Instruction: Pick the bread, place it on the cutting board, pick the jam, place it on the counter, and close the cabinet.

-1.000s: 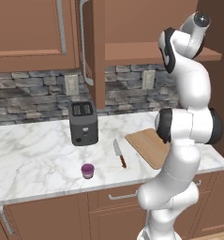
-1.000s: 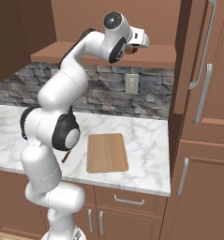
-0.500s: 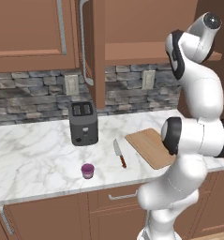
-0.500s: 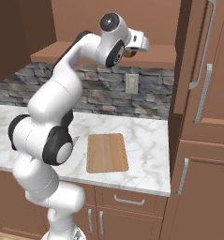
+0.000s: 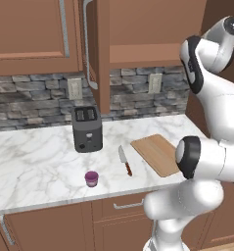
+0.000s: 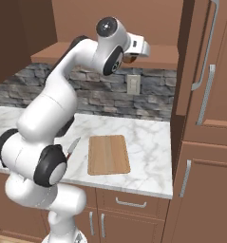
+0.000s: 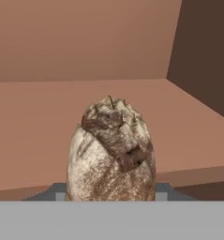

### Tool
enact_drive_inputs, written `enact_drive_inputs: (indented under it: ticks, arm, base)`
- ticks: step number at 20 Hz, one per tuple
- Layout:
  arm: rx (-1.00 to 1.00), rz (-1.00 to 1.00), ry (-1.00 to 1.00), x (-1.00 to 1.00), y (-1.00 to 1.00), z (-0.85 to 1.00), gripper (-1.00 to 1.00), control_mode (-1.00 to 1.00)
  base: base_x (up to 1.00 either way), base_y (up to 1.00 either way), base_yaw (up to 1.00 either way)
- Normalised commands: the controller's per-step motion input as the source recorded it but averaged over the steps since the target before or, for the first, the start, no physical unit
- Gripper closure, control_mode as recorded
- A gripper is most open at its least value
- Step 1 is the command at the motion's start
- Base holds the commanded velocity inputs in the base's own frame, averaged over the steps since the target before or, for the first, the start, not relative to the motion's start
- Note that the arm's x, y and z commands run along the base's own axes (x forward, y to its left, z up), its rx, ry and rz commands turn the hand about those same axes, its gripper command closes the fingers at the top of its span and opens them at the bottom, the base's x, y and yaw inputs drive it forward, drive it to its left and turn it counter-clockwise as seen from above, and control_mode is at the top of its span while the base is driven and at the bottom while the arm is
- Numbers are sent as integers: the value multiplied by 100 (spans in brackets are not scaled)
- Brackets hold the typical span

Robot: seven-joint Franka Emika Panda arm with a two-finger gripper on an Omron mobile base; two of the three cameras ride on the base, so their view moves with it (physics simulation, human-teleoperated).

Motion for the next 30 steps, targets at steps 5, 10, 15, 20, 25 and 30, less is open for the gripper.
enact_drive_inputs:
  ticks: [5,10,15,20,25,30]
  arm:
    - [0,0,3,-51,3,0,100,-100]
    - [0,0,5,-44,5,-1,100,-100]
    - [0,0,7,-32,11,-2,100,-100]
    - [0,0,6,-35,5,0,100,-100]
    - [0,0,7,-30,4,-2,100,-100]
    - [0,0,8,-25,7,-9,100,-100]
  base:
    - [0,0,0]
    - [0,0,0]
    - [0,0,0]
    - [0,0,0]
    - [0,0,0]
    - [0,0,0]
